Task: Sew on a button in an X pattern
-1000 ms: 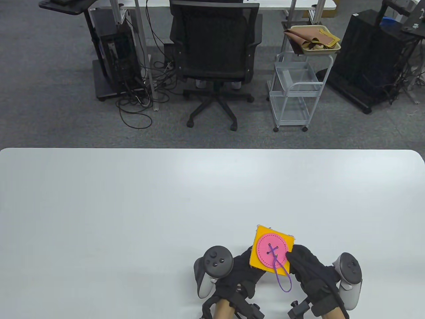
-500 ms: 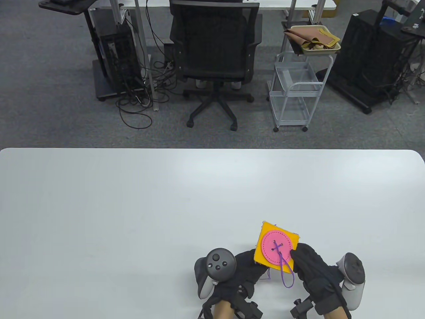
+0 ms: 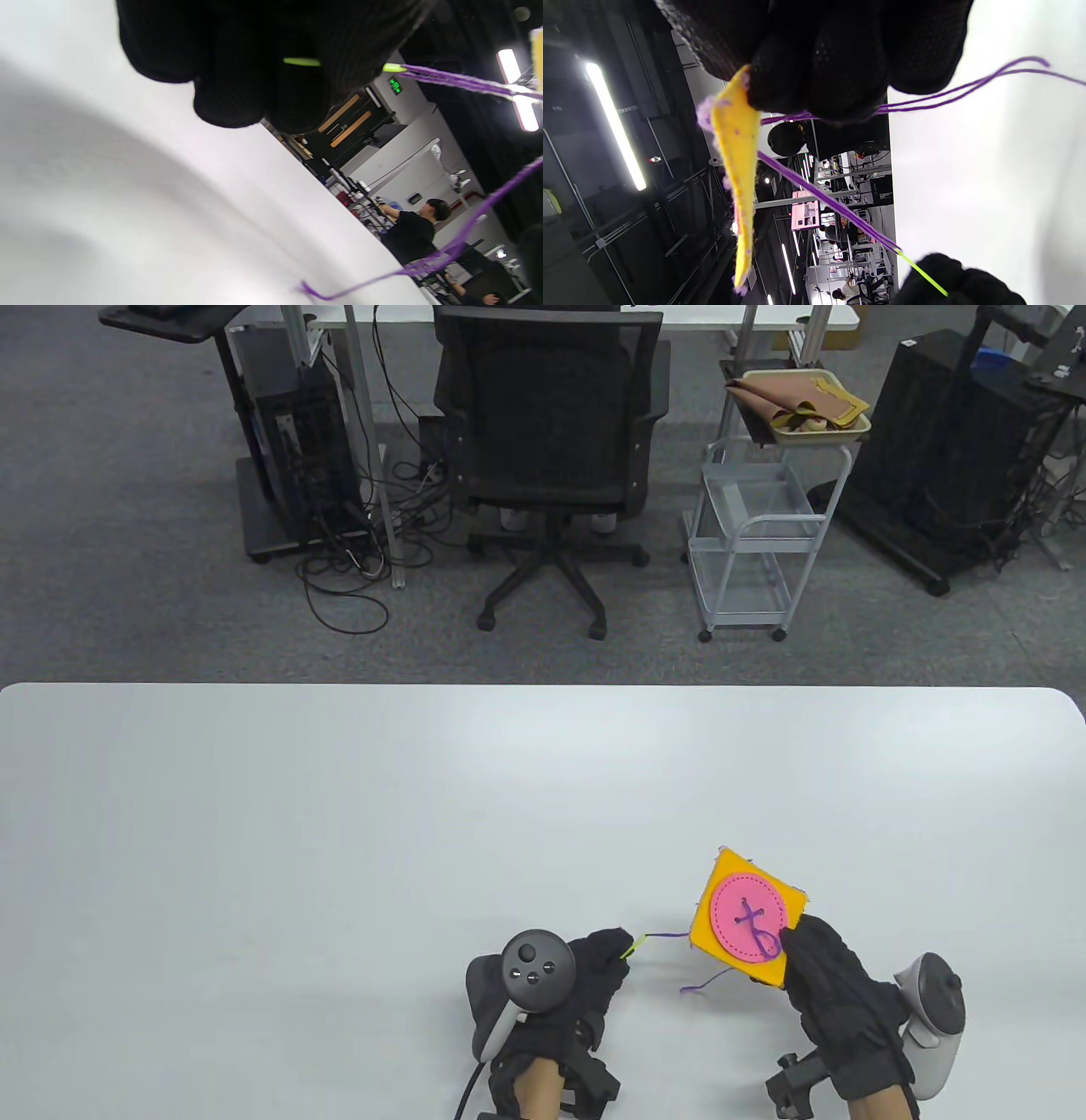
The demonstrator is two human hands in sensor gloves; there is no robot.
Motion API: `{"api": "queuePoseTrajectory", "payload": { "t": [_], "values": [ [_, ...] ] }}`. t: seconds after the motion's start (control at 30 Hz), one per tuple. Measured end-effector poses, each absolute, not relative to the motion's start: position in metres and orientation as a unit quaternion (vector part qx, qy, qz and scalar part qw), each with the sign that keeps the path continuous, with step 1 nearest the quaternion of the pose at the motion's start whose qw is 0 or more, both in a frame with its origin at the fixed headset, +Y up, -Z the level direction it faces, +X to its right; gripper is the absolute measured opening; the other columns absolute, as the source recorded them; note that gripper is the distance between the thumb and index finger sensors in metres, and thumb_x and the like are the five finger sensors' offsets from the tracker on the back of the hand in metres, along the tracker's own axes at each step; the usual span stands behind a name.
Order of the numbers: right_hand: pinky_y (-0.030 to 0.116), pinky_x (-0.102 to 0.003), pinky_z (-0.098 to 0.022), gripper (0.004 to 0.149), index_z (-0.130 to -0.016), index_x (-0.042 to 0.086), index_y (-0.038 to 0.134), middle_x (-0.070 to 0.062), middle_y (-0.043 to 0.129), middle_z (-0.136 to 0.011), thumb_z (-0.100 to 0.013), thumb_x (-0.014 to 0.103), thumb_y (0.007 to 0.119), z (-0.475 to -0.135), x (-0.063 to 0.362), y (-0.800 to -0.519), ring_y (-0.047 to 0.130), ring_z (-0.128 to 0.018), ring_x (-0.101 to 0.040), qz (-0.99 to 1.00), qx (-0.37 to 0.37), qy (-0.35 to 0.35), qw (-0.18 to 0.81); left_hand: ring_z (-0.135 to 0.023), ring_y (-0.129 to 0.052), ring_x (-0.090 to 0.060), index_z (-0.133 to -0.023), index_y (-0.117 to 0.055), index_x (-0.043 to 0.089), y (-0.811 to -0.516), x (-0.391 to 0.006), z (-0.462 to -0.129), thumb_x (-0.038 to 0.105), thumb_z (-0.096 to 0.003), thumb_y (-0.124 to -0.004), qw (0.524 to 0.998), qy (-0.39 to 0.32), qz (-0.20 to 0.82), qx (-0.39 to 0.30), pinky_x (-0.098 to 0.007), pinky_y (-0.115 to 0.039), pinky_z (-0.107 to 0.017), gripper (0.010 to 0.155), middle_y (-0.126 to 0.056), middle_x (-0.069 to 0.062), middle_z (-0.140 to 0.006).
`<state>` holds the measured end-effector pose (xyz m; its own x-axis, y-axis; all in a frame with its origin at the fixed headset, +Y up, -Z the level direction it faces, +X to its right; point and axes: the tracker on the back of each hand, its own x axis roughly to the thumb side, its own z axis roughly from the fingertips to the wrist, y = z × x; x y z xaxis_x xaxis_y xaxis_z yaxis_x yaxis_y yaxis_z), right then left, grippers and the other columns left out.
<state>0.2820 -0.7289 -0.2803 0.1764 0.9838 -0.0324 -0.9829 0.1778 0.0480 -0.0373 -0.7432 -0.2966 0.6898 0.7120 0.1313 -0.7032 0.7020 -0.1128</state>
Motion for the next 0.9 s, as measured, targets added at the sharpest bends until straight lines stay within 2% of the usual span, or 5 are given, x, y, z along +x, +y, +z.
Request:
{"api": "queuePoseTrajectory", "payload": {
  "t": [0.37,0.7,0.8,0.9],
  "values": [
    [0.072,-0.045,-0.063,0.041,-0.090,0.016,0.066,-0.001,0.088,-0.066,-0.055,0.037,0.069,-0.280,0.291,-0.726,0.088,-0.057,-0.014,0.623,-0.001,0.016,0.782,-0.066,-0.102,-0.026,-0.087,-0.087,0.023,-0.752,-0.054,-0.300,0.031,-0.0481,-0.082,0.940,-0.040,0.333,-0.065,-0.049,-0.081,-0.051,0.040,-0.102,0.000,-0.075],
    [0.072,-0.045,-0.063,0.041,-0.090,0.016,0.066,-0.002,0.088,-0.066,-0.055,0.037,0.068,-0.280,0.293,-0.726,0.088,-0.057,-0.015,0.623,-0.005,0.014,0.782,-0.064,-0.102,-0.025,-0.087,-0.087,0.023,-0.758,-0.062,-0.301,0.031,-0.0479,-0.082,0.938,-0.018,0.335,-0.088,-0.049,-0.082,-0.050,0.040,-0.102,0.000,-0.073],
    [0.072,-0.045,-0.063,0.041,-0.090,0.016,0.066,-0.002,0.088,-0.066,-0.055,0.037,0.068,-0.280,0.293,-0.726,0.088,-0.057,-0.015,0.623,-0.006,0.013,0.782,-0.060,-0.103,-0.023,-0.095,-0.077,0.018,-0.758,-0.065,-0.301,0.033,-0.0478,-0.082,0.929,-0.009,0.359,-0.090,-0.048,-0.082,-0.049,0.050,-0.102,0.001,-0.069],
    [0.072,-0.045,-0.063,0.041,-0.090,0.016,0.066,-0.002,0.088,-0.066,-0.055,0.037,0.068,-0.280,0.293,-0.726,0.088,-0.057,-0.015,0.621,-0.008,0.014,0.784,-0.057,-0.103,-0.023,-0.095,-0.076,0.017,-0.758,-0.068,-0.300,0.034,-0.0477,-0.083,0.919,-0.001,0.384,-0.090,-0.048,-0.083,-0.048,0.051,-0.102,0.001,-0.065]
  ]
}}
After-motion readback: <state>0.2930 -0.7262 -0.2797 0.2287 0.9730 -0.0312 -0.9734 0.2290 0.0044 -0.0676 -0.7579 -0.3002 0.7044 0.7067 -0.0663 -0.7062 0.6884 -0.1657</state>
